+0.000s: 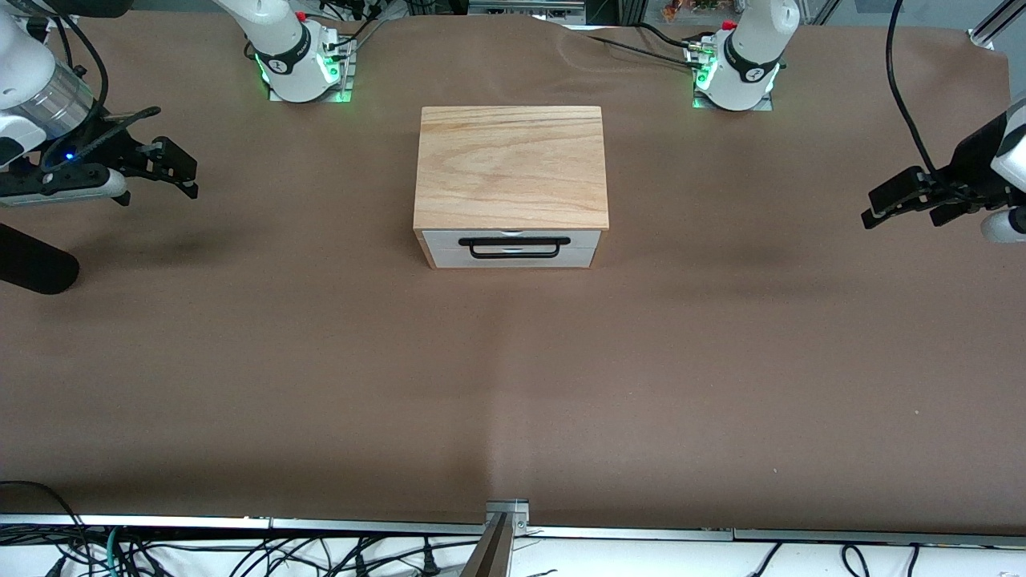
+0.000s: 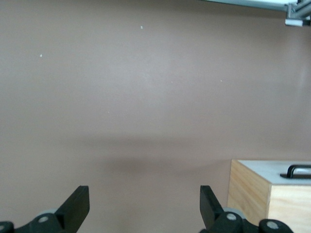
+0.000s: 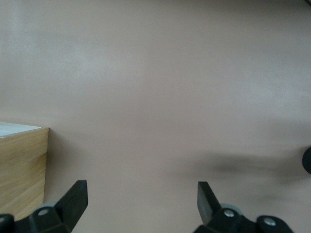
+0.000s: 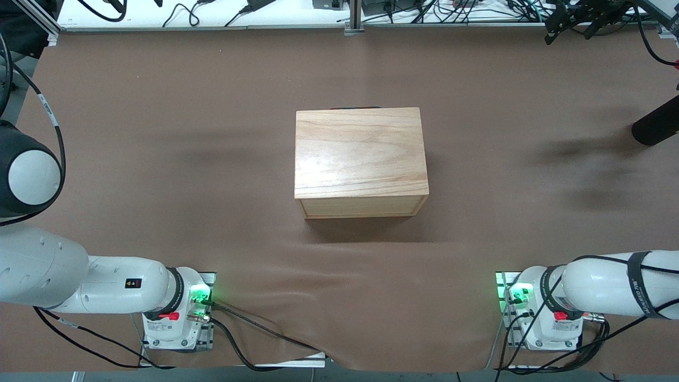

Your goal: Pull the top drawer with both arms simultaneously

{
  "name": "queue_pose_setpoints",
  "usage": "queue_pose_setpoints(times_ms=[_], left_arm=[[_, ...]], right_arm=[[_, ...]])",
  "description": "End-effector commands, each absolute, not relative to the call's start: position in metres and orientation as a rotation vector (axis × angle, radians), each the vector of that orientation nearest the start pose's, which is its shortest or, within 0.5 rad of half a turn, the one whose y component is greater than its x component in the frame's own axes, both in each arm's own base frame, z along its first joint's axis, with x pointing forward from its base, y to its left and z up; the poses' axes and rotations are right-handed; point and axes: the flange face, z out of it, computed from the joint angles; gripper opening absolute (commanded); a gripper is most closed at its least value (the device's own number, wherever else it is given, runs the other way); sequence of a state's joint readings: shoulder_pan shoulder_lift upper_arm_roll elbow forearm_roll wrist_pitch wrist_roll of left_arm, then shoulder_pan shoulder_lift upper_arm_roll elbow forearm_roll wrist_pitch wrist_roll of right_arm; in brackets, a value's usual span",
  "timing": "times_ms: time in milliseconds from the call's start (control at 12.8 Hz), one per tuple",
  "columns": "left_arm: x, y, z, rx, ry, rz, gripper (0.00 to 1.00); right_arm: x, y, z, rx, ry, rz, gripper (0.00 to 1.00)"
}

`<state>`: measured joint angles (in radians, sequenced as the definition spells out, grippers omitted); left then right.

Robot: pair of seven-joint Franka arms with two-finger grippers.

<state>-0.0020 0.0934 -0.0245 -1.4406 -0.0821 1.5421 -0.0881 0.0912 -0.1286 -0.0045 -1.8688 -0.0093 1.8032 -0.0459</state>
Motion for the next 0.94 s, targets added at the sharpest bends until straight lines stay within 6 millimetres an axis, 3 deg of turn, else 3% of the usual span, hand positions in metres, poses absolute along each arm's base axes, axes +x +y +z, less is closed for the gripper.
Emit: queue_pose_setpoints(times_ms=[0,235,860], left_arm=[[0.570,-0.025,0.632,-3.211,-0.014,-0.001,1.00],[0.578,-0.025,0.621,-3.210,-0.012,0.041,1.00],[0.579,-0.031,0.619,-3.212,0.008,0.047,1.00]], right_arm=[[0.518,0.043,0.580,-3.153,-0.218,-0.105,1.00],[0.518,0.043,0.580,-3.153,-0.220,-0.100,1.00],[0.515,0.041,0.578,-3.166,-0.244,-0.093,1.00]])
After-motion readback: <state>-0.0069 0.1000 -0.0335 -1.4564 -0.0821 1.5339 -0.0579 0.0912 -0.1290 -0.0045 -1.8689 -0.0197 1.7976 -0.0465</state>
